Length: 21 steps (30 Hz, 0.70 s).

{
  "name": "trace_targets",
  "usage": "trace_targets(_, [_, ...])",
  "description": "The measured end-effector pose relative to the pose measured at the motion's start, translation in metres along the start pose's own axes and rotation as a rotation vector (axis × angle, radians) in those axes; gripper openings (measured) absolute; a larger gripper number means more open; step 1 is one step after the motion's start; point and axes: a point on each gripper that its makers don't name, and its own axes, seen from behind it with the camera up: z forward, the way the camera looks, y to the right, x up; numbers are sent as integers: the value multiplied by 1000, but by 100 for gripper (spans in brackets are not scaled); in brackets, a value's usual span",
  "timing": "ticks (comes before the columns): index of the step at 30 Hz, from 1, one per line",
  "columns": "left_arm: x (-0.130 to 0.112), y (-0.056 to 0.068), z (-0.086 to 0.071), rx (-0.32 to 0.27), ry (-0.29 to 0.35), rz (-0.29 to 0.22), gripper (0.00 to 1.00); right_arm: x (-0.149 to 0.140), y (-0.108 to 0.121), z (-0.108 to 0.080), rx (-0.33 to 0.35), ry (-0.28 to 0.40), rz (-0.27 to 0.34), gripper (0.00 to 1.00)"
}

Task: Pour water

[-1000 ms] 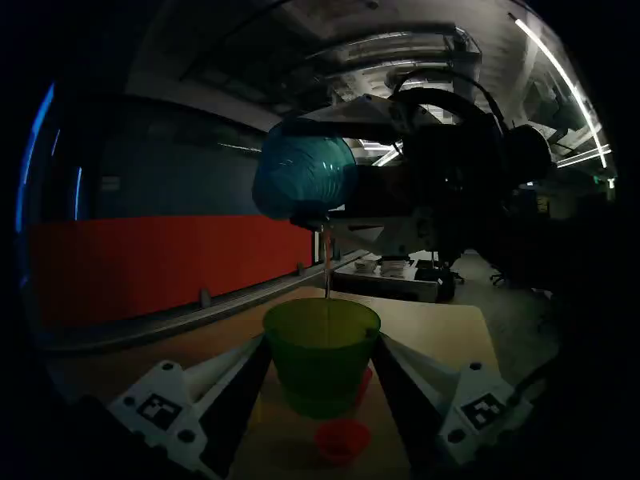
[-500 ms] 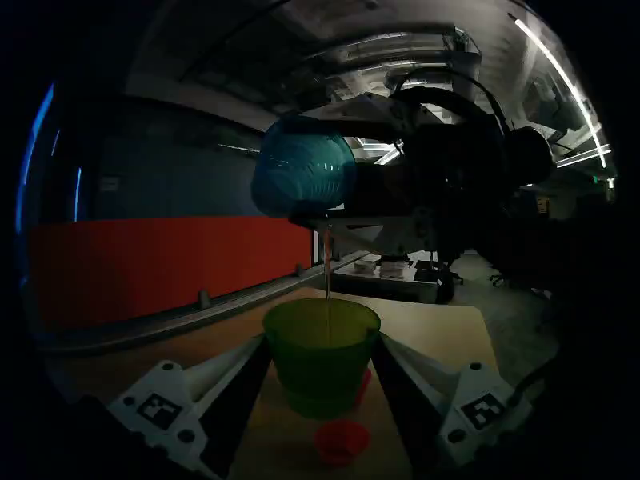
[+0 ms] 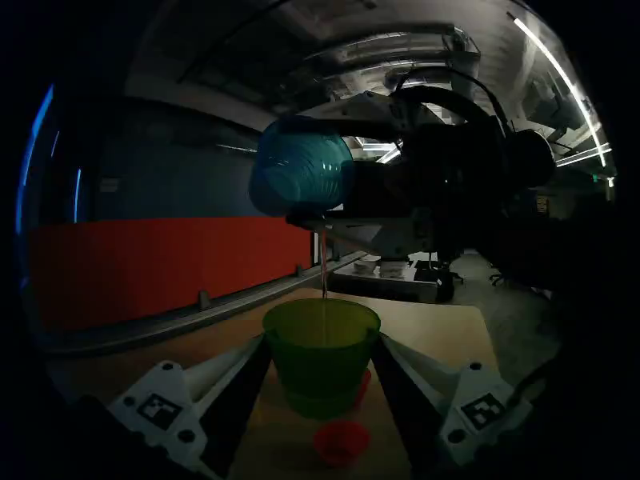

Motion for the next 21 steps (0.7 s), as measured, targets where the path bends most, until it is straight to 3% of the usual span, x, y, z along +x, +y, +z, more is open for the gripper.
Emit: trace_targets(21, [-3, -1, 1, 4, -5, 4, 84, -3, 2, 2, -5, -6, -48, 92])
